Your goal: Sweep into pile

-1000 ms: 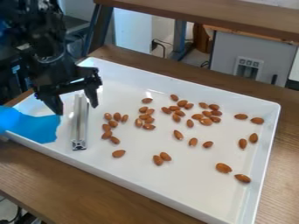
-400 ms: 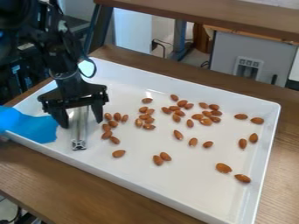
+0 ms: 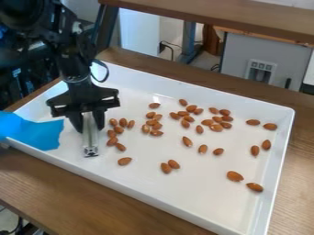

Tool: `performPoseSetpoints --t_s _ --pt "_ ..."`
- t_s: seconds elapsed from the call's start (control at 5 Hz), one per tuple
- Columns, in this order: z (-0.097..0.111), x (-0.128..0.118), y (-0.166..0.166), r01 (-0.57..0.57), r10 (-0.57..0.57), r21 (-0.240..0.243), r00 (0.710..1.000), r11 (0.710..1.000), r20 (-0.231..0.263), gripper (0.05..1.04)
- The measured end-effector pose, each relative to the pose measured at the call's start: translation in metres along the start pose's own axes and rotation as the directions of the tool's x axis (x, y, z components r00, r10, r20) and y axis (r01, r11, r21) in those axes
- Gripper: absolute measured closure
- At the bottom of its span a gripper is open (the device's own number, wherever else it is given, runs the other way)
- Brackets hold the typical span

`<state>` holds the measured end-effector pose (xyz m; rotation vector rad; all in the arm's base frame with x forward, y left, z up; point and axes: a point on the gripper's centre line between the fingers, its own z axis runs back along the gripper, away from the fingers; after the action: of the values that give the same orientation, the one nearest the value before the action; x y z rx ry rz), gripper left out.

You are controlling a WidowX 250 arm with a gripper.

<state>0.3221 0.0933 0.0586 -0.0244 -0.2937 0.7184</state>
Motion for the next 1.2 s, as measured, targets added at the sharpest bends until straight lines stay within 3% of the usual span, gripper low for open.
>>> performPoseSetpoints --t_s 0.4,0.8,1.0,1.2 --pt "-0.002 -0.006 -0.030 -0.016 0.016 -0.001 1.000 1.000 -0.025 0.705" --pt "-0.007 -0.009 -0.058 -0.008 0.008 0.013 1.000 1.000 -0.001 0.705" --pt "-0.008 -0.017 -0.078 -0.004 0.004 0.004 1.000 1.000 -0.005 0.705" --pt "-0.005 -0.043 -0.112 0.035 -0.036 -0.018 0.999 0.999 -0.039 0.705"
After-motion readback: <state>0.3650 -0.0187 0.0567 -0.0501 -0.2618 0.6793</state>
